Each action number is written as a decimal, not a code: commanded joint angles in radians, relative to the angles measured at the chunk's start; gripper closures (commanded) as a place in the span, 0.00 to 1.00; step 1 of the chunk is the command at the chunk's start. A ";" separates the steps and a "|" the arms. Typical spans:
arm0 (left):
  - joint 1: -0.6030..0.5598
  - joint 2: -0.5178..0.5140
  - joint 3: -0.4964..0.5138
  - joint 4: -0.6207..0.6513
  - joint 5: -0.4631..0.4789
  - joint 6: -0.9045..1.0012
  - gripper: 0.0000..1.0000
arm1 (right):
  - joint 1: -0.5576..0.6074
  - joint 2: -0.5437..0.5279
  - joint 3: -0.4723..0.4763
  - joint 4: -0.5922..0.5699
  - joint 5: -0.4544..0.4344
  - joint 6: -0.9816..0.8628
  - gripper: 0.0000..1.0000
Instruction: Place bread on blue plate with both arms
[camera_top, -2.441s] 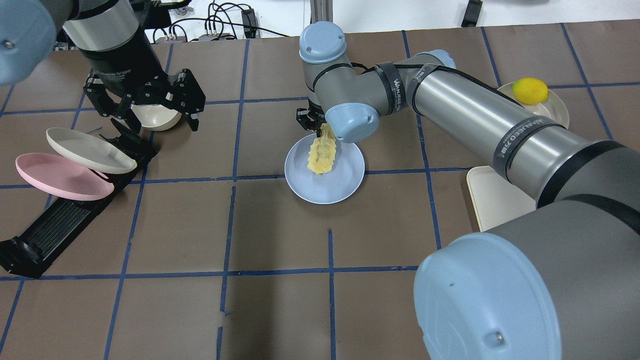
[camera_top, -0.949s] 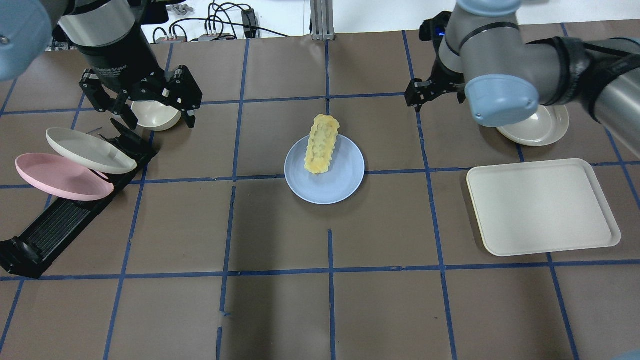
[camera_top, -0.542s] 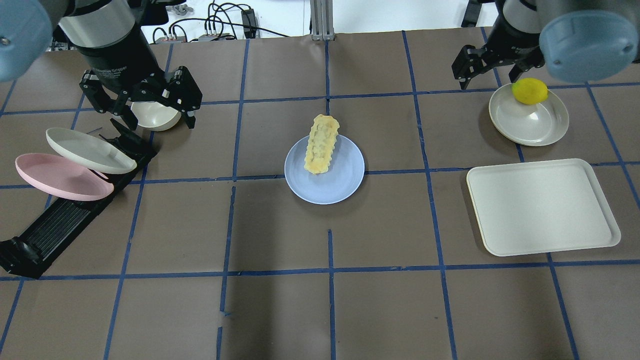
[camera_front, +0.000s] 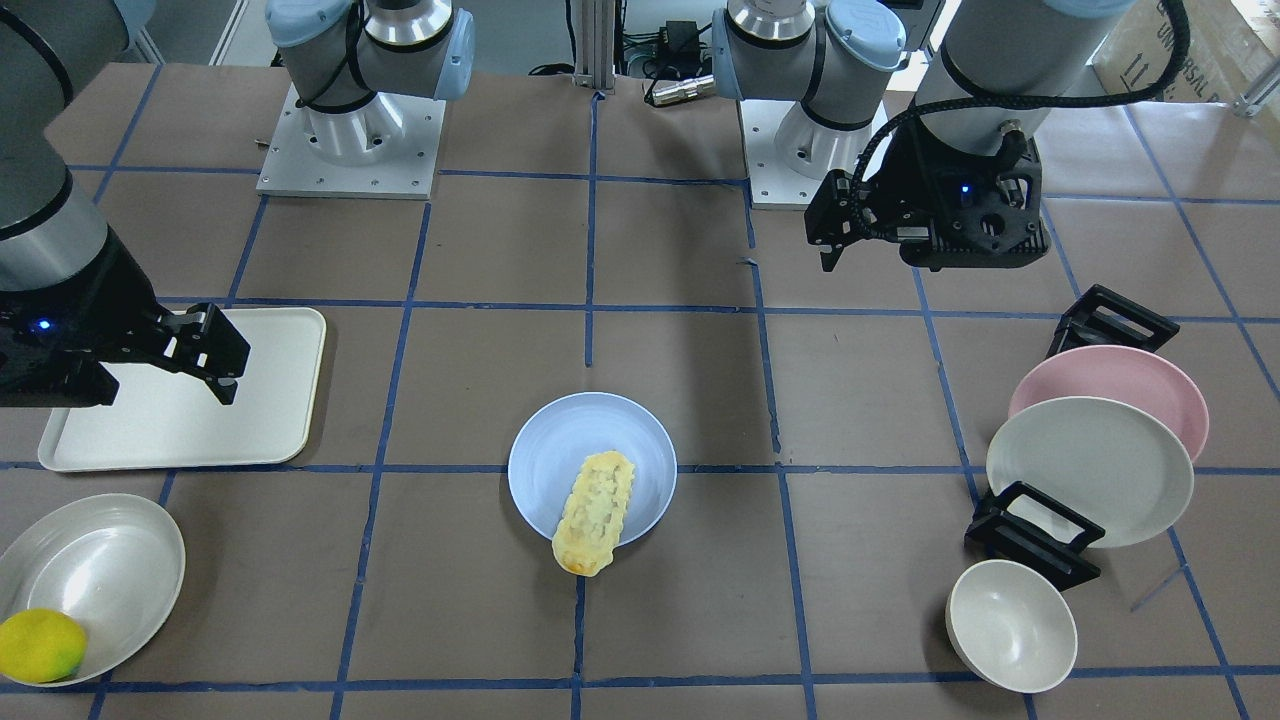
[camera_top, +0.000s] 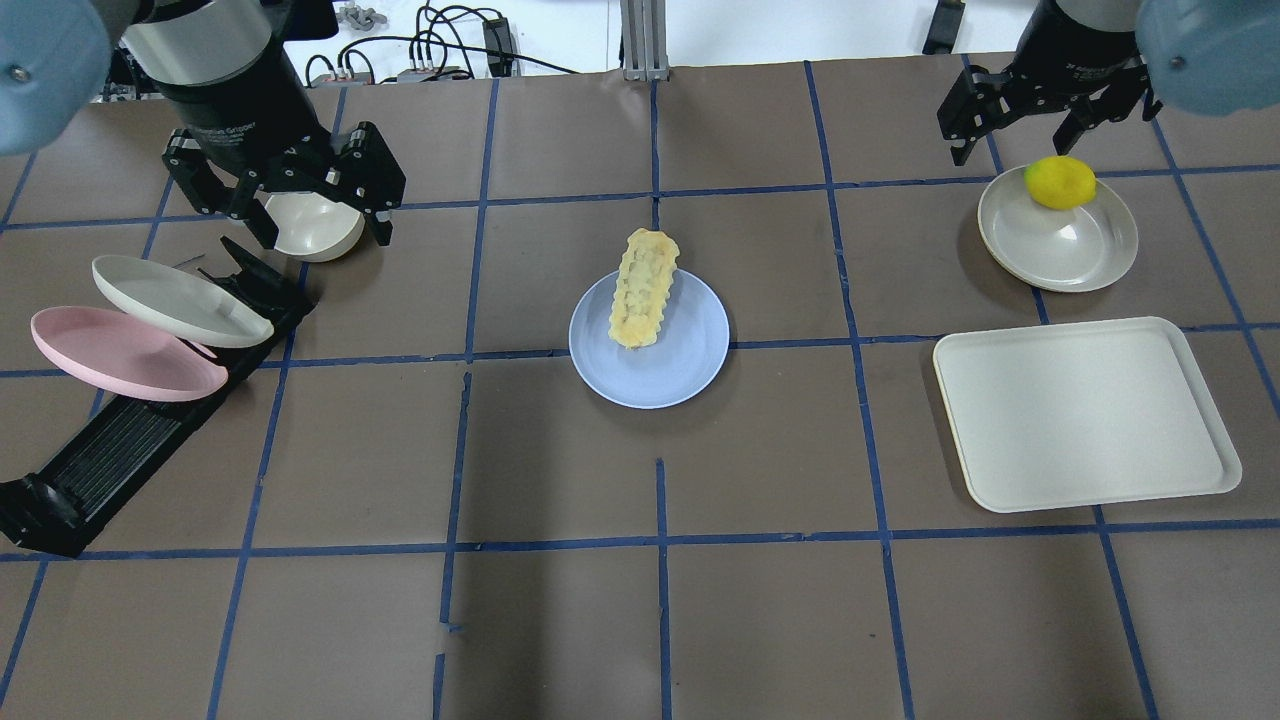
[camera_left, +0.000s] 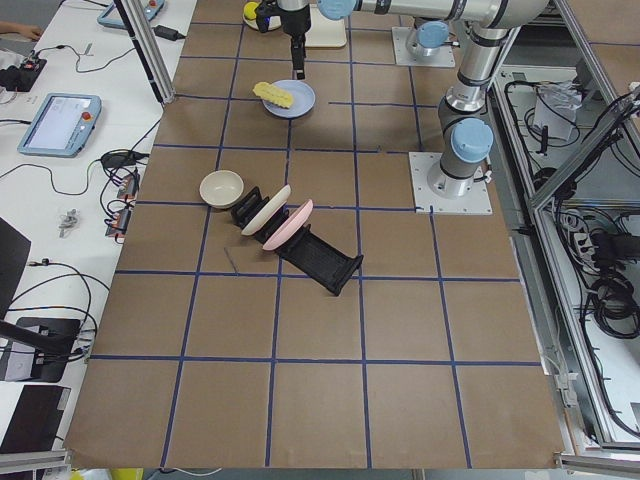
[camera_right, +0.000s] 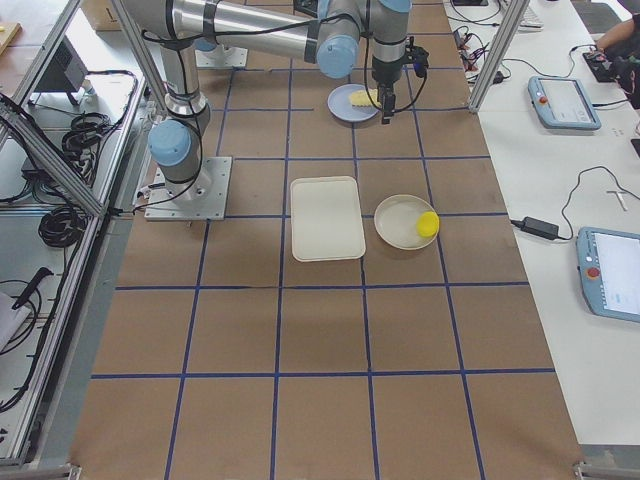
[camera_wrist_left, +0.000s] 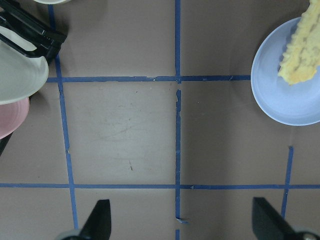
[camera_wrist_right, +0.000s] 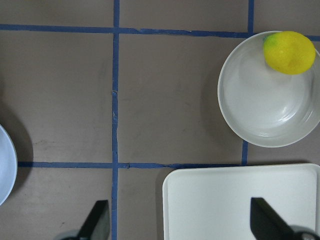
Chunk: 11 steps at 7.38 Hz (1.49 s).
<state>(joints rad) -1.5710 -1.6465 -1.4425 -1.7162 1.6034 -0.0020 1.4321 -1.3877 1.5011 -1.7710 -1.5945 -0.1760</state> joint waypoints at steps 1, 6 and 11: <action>-0.001 0.010 0.001 0.000 0.001 0.000 0.00 | 0.004 0.002 0.004 0.002 0.004 0.003 0.00; -0.006 0.001 0.001 0.000 -0.002 -0.012 0.00 | 0.007 0.007 0.005 0.002 0.042 0.009 0.00; -0.006 -0.001 -0.009 0.001 0.000 -0.012 0.00 | 0.008 0.007 0.007 0.002 0.044 0.009 0.00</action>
<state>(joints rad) -1.5769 -1.6483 -1.4514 -1.7151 1.6031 -0.0133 1.4404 -1.3801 1.5076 -1.7687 -1.5521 -0.1670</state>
